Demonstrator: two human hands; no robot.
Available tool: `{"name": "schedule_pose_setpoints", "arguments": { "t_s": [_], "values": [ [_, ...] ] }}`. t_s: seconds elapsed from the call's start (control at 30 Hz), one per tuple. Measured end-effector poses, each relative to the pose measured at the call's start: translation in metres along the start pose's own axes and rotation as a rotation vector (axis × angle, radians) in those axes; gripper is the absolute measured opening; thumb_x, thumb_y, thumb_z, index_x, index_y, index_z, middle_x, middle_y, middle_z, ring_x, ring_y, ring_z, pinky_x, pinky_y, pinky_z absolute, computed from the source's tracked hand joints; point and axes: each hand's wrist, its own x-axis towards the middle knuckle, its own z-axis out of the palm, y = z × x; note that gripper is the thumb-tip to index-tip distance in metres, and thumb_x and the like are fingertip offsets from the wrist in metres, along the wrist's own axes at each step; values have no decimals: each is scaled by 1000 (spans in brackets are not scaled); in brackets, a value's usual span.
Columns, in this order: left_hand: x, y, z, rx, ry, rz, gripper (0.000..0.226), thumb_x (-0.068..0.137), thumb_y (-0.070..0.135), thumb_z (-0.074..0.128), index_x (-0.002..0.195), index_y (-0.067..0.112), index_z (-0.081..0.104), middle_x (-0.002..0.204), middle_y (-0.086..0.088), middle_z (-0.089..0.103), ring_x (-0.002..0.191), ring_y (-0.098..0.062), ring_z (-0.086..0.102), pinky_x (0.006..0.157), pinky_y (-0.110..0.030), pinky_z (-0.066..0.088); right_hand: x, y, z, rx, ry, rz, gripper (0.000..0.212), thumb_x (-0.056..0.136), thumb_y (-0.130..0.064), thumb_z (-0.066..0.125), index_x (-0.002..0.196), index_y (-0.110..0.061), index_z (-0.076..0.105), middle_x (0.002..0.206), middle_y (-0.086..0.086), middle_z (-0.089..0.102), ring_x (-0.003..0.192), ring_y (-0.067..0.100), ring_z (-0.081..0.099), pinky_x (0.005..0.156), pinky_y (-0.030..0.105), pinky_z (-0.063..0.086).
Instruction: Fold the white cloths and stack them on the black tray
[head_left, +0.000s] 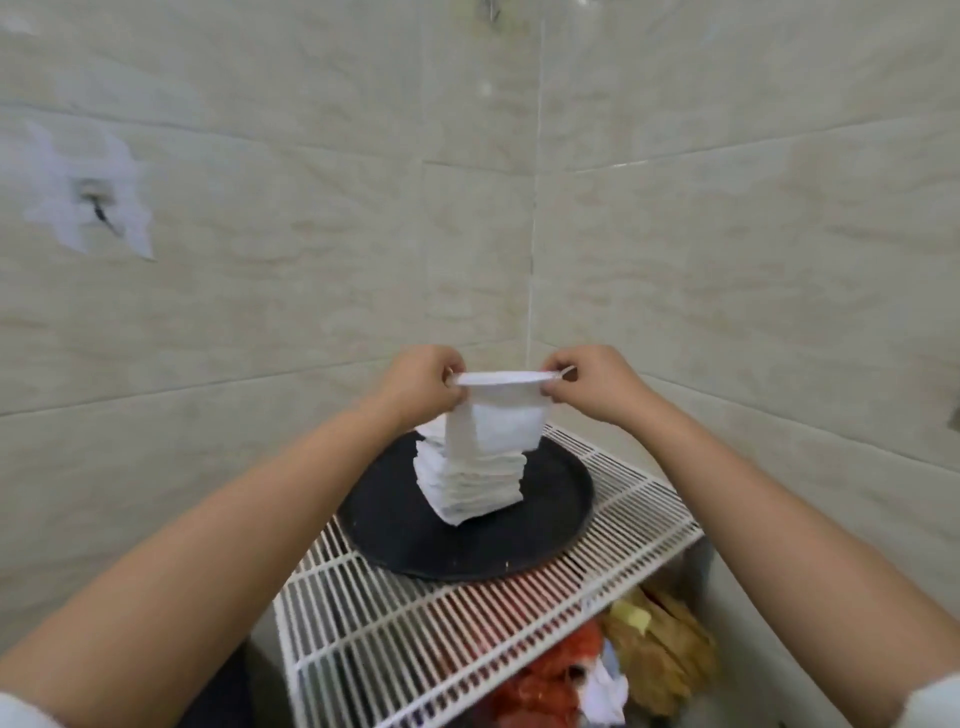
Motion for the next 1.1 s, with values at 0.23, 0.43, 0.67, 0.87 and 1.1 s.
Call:
{"name": "schedule_pose_setpoints", "arguments": {
  "t_s": [0.23, 0.43, 0.67, 0.87, 1.1],
  "values": [
    [74, -23, 59, 154, 208, -234, 28, 86, 5, 51, 110, 6, 63, 112, -16, 62, 105, -34, 57, 83, -32, 42, 111, 72, 70, 125, -40, -179, 23, 85, 2, 50, 102, 3, 66, 108, 22, 65, 95, 28, 57, 65, 15, 24],
    [47, -44, 94, 125, 98, -385, 25, 85, 11, 56, 109, 9, 65, 108, -7, 67, 85, -17, 59, 72, -22, 40, 102, 113, 121, 160, -383, -297, 20, 85, -6, 55, 103, -4, 65, 91, 7, 60, 84, 17, 52, 69, 23, 38],
    [38, -46, 98, 13, 104, -470, 41, 91, 33, 54, 127, 13, 52, 121, -3, 58, 96, -16, 57, 88, -29, 46, 108, 126, 118, 315, -376, -235, 17, 89, -15, 56, 98, -6, 67, 86, -2, 60, 83, 13, 55, 71, 21, 38],
    [72, -43, 93, -701, 268, -952, 58, 95, 46, 42, 139, 8, 36, 148, -11, 34, 134, -29, 35, 111, -40, 31, 111, 122, 152, 910, -465, 405, 46, 96, -37, 39, 133, -10, 46, 140, 9, 46, 129, 24, 43, 109, 38, 32],
    [77, -59, 130, -1006, 14, -1095, 40, 93, 42, 47, 70, 11, 55, 48, -4, 62, 47, -15, 59, 59, -24, 46, 106, 113, 162, 1267, -608, 656, 43, 96, -46, 34, 92, -13, 61, 70, 5, 68, 78, 24, 61, 68, 33, 47]
  ]
}}
